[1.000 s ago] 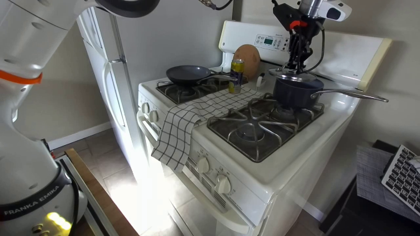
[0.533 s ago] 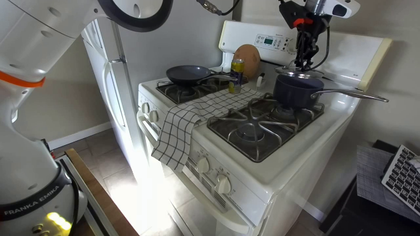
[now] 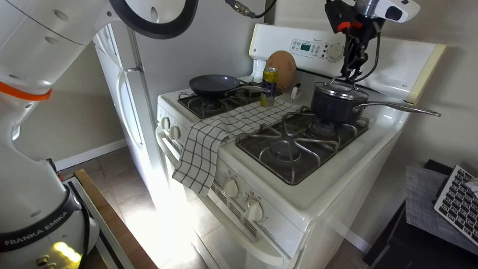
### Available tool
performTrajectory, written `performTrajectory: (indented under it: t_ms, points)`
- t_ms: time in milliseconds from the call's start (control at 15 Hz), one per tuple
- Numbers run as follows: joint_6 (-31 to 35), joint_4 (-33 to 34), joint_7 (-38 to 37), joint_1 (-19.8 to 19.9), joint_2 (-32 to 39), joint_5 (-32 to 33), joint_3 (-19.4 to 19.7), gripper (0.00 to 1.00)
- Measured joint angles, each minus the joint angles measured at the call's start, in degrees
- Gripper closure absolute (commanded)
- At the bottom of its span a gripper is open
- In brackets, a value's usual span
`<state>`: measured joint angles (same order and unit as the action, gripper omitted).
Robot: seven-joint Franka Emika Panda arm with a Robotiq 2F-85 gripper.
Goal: Pick up the clear pot lid from the gray pan and put it on black pot
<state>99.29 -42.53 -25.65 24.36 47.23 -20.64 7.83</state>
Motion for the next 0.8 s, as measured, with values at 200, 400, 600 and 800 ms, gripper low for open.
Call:
performTrajectory:
  t_ms: [200,400,600,800]
  points:
    - [0.66,0.01,-0.41,-0.01,0.28,-0.53,-0.19,0.95]
    - [0.74,0.58,-0.42,0.00,0.12,-0.88,-0.25,0.56]
    - [-2.05,0.78,2.32,0.10,-1.86,-0.52,-0.22,0.34]
    - [-8.20,0.60,10.81,0.51,-6.18,0.46,-0.06,0.37]
